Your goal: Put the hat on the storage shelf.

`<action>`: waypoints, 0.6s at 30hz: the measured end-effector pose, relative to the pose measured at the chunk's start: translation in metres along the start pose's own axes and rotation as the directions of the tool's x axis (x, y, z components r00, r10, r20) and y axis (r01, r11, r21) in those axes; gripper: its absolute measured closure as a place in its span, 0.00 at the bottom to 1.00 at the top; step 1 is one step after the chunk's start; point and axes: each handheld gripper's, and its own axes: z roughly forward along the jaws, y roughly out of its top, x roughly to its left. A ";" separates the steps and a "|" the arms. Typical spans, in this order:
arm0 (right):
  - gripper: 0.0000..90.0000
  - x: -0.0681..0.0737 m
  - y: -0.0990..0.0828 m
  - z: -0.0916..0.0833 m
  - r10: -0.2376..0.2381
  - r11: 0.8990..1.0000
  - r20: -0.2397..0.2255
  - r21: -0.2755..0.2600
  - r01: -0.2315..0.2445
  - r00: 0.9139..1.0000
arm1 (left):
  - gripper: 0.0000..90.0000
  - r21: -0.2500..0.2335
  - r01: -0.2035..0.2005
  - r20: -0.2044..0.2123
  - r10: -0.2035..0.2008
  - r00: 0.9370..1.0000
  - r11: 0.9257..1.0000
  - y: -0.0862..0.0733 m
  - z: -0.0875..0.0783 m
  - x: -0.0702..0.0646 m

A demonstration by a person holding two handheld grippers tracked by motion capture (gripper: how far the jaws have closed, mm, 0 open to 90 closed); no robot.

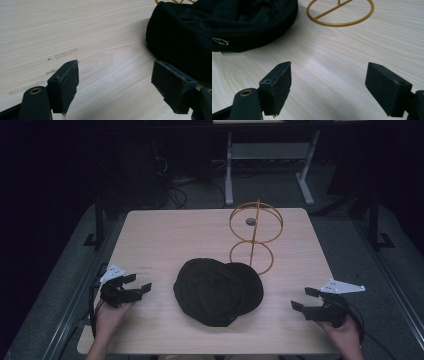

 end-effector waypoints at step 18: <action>0.22 0.006 0.022 0.005 -0.001 1.000 -0.018 0.027 0.001 1.000 | 0.24 0.011 -0.021 0.022 0.021 1.000 1.000 -0.002 0.002 -0.003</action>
